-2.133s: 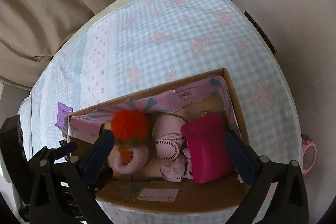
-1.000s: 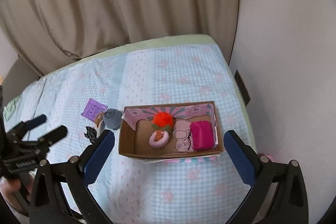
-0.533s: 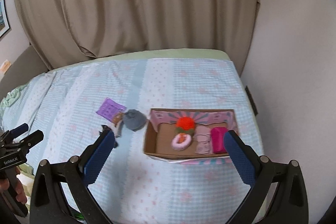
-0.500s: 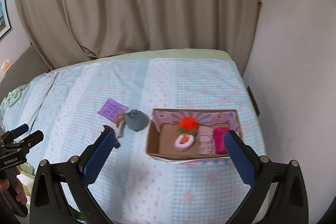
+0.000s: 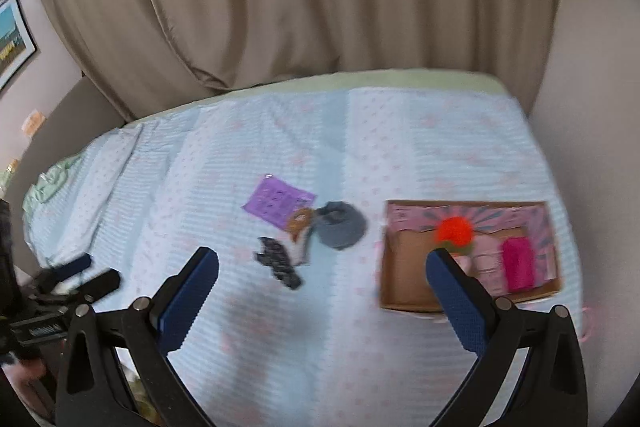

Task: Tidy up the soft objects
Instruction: 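Withdraw both tools from the box toward the remaining items, then grasp the black scrunchie with the left tool while the right tool grasps the bear keychain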

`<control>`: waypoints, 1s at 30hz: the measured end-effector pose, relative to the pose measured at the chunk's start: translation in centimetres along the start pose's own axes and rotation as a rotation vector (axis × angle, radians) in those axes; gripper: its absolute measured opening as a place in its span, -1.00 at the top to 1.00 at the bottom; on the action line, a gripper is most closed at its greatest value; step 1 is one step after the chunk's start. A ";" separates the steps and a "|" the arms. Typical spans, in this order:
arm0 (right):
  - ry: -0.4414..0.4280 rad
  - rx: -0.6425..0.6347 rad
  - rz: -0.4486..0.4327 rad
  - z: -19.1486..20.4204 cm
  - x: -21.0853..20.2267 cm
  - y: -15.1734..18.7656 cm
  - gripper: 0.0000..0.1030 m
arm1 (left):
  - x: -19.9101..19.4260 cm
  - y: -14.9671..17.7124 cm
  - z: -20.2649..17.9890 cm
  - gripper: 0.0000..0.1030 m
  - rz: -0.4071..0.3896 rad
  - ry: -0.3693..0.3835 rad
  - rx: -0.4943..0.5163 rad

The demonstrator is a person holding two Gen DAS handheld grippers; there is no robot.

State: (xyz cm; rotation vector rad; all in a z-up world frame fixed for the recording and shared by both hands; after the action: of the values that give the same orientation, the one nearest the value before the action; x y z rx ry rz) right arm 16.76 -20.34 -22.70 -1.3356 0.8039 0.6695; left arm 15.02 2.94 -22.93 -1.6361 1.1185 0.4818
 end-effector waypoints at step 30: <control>-0.197 0.149 0.630 10.0 33.0 4.7 -0.60 | 29.3 3.6 10.2 -0.52 0.355 0.141 -0.400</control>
State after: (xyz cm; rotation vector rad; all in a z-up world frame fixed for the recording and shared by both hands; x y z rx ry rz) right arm 33.00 -10.73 -51.94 -0.8547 1.0979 1.1888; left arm 28.31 -0.40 -50.98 -1.8393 1.5009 0.8760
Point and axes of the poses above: each gripper's, at about its wrist camera, not at the fingertips, and x roughly the way its jaws point, z to its left, y to its underside, the point moved 8 cm from there along x, roughly the way its jaws point, and after that the axes turned 14 degrees about y, right-handed, at the moved point
